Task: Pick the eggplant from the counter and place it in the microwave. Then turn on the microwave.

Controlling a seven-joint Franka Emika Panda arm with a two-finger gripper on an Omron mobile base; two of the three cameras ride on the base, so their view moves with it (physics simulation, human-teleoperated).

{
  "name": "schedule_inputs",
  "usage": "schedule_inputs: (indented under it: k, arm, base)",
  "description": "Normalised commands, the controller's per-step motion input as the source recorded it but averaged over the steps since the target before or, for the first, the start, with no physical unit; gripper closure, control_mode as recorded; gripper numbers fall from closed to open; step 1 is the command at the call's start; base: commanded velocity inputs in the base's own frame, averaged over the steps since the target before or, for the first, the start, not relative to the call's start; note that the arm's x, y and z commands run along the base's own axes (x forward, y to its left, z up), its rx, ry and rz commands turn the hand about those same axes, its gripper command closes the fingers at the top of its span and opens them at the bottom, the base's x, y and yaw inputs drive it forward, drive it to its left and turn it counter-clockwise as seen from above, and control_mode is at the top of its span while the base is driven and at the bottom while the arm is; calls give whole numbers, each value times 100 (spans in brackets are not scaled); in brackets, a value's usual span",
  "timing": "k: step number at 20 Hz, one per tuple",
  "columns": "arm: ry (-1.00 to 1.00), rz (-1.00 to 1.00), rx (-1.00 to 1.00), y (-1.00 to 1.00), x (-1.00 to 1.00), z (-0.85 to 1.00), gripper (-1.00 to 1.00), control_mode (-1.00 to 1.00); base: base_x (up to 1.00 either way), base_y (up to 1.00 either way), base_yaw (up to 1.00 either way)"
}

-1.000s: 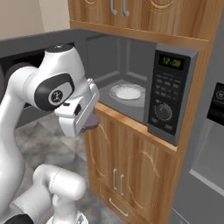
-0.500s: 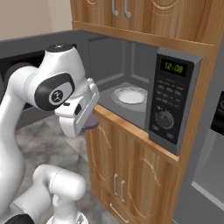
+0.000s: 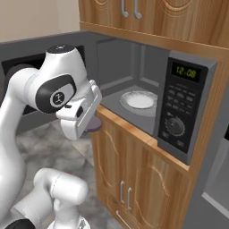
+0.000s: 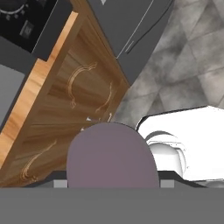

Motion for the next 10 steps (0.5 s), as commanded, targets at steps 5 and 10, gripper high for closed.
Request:
schedule_inputs:
  k: [5, 10]
  arm:
    - [0, 0, 0, 0, 0, 0, 100, 100]
    - [0, 0, 0, 0, 0, 0, 100, 100]
  base:
    - [38, 12, 6]
    - [45, 16, 0]
